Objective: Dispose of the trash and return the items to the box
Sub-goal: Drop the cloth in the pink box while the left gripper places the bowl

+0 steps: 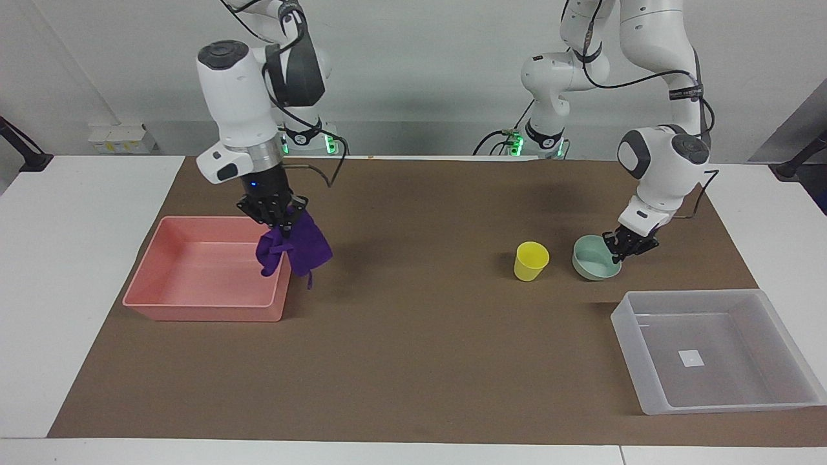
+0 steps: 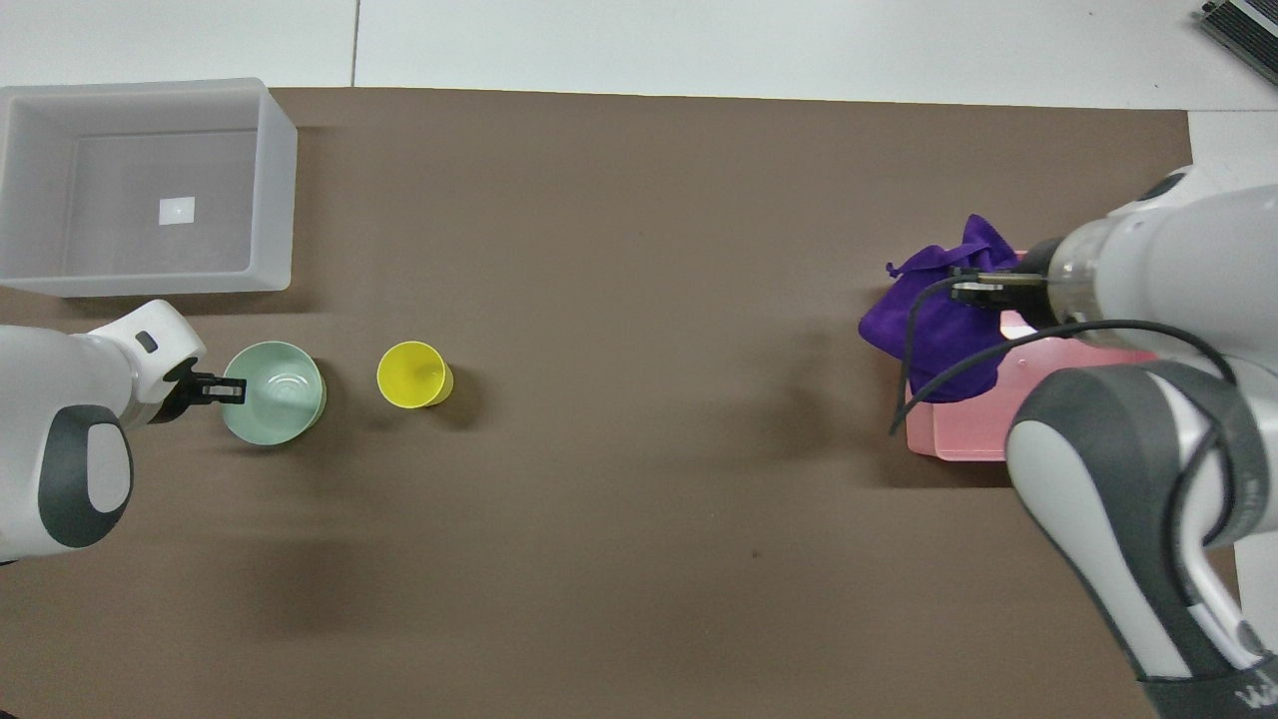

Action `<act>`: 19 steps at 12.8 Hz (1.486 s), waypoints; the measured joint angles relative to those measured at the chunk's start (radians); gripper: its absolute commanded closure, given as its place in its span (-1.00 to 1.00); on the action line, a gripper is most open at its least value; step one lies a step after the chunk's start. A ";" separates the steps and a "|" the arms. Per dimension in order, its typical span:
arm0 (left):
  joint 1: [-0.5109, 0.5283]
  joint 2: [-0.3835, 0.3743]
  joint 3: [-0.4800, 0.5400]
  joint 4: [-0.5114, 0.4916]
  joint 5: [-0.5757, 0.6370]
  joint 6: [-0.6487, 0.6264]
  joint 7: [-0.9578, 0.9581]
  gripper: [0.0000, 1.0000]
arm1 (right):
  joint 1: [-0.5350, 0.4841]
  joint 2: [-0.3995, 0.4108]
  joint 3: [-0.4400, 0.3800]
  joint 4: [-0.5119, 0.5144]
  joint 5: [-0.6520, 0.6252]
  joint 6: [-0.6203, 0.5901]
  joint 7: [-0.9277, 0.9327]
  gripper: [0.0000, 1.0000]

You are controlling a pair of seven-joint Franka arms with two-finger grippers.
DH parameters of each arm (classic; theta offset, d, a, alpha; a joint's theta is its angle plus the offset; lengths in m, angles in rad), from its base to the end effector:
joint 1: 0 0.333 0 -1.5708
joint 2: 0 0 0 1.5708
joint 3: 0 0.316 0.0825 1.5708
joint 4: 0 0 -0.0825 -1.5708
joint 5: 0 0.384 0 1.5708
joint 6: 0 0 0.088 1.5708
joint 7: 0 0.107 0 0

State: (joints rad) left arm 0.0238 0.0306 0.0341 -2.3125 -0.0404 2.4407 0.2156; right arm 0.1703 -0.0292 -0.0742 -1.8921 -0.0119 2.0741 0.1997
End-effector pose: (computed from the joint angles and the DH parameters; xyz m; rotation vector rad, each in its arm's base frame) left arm 0.5219 0.0302 0.3396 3.1183 -0.2001 0.1569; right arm 0.5707 0.0540 0.5335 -3.0982 0.1537 -0.3271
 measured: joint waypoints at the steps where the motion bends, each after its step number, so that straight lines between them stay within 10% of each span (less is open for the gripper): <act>1: 0.000 -0.010 0.001 0.018 0.000 -0.043 0.000 1.00 | -0.043 -0.005 -0.001 -0.002 0.000 -0.004 -0.056 1.00; 12: 0.010 0.086 0.014 0.478 -0.032 -0.260 -0.004 1.00 | -0.229 0.148 0.002 -0.190 0.000 0.263 -0.274 1.00; 13: 0.011 0.129 0.027 0.543 -0.062 -0.268 -0.004 1.00 | -0.229 0.164 0.002 -0.207 0.001 0.295 -0.274 0.80; 14: 0.012 0.175 0.038 0.606 -0.082 -0.284 -0.004 1.00 | -0.229 0.179 0.002 -0.222 0.001 0.323 -0.274 0.18; 15: 0.012 0.221 0.048 0.665 -0.097 -0.301 -0.004 1.00 | -0.229 0.189 0.002 -0.234 0.001 0.344 -0.274 -0.93; 19: 0.026 0.448 0.095 0.973 -0.159 -0.374 -0.005 1.00 | -0.228 0.193 0.002 -0.234 0.001 0.364 -0.274 -1.00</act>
State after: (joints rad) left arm 0.0497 0.4791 0.1291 -1.3397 -0.1995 2.0664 0.2108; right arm -0.0576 0.1635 -0.0717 -2.1258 -0.0107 2.4377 -0.0739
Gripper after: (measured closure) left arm 0.974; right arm 0.537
